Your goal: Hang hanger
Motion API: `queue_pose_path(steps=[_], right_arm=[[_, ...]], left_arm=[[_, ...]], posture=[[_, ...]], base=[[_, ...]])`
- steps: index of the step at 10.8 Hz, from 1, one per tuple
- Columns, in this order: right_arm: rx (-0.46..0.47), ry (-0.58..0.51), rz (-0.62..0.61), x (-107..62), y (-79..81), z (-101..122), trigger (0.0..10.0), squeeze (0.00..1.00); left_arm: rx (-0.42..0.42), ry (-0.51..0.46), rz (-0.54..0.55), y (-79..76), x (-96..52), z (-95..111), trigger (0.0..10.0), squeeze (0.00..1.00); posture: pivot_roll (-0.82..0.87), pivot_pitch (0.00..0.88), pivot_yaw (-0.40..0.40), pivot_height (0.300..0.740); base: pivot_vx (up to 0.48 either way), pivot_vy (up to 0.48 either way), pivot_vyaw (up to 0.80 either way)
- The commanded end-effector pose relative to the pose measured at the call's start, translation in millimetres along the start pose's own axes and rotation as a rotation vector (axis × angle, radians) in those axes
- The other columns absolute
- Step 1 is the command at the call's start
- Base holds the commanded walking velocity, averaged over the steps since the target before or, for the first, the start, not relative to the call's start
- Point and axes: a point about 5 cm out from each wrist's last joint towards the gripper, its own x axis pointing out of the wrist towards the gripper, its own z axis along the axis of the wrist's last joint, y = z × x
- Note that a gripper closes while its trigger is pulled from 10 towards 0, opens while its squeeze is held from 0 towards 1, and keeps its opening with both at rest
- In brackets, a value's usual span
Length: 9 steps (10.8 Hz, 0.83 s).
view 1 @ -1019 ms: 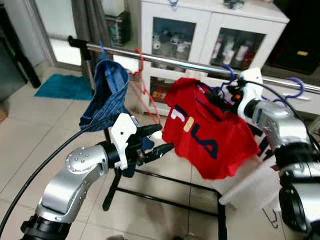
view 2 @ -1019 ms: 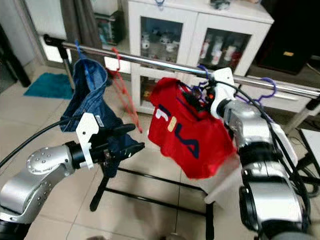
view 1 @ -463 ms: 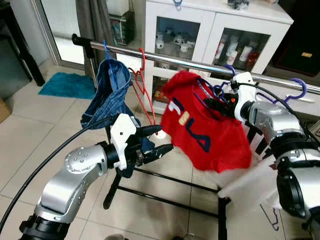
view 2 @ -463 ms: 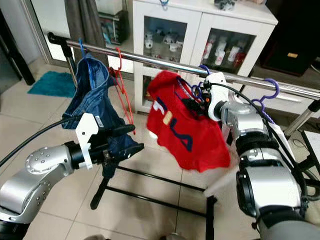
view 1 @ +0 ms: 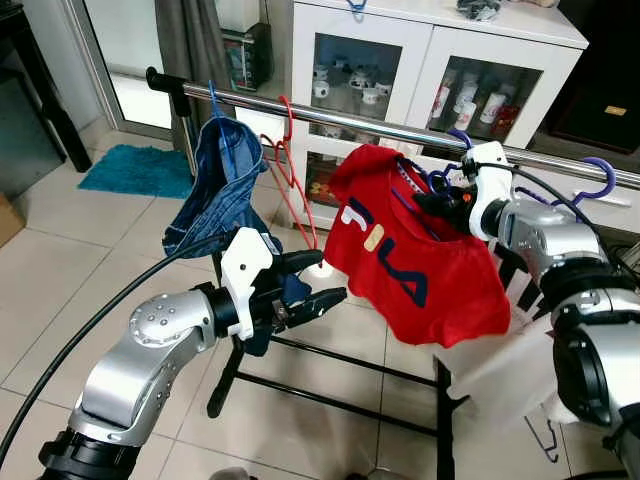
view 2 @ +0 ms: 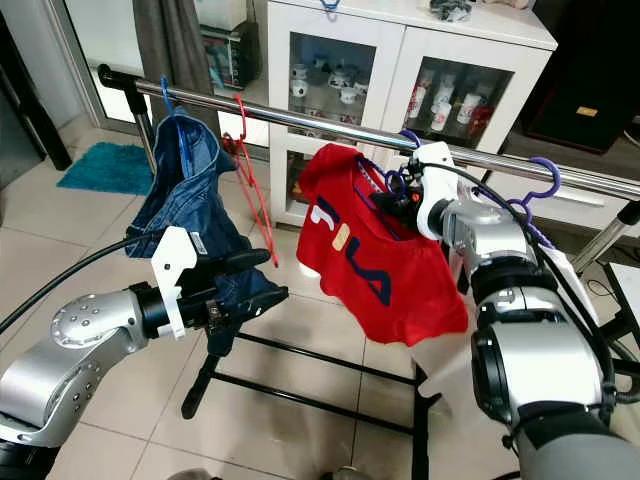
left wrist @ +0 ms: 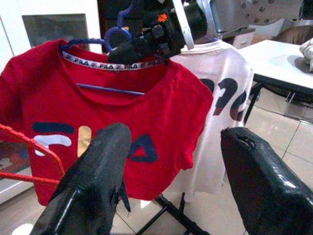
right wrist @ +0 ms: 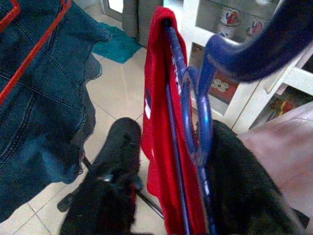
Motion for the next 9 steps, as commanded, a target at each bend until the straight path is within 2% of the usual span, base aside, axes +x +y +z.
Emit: queue_pose_path(steps=[1, 9], right_arm=[[0.011, -0.019, -0.021, -2.2, -4.1, 4.5, 0.0, 0.0], [0.028, -0.015, -0.042, -1.3, -5.5, 2.1, 0.0, 0.0]], left_arm=[[0.028, -0.009, -0.023, -1.6, 2.5, 6.2, 10.0, 0.0], [0.038, 0.0, -0.035, -1.4, 2.2, 5.6, 10.0, 0.0]], posture=[[0.09, 0.0, -0.078, 0.74], [0.09, 0.0, -0.075, 0.74]], base=[[0.0, 0.0, 0.0], [0.0, 0.0, 0.0]])
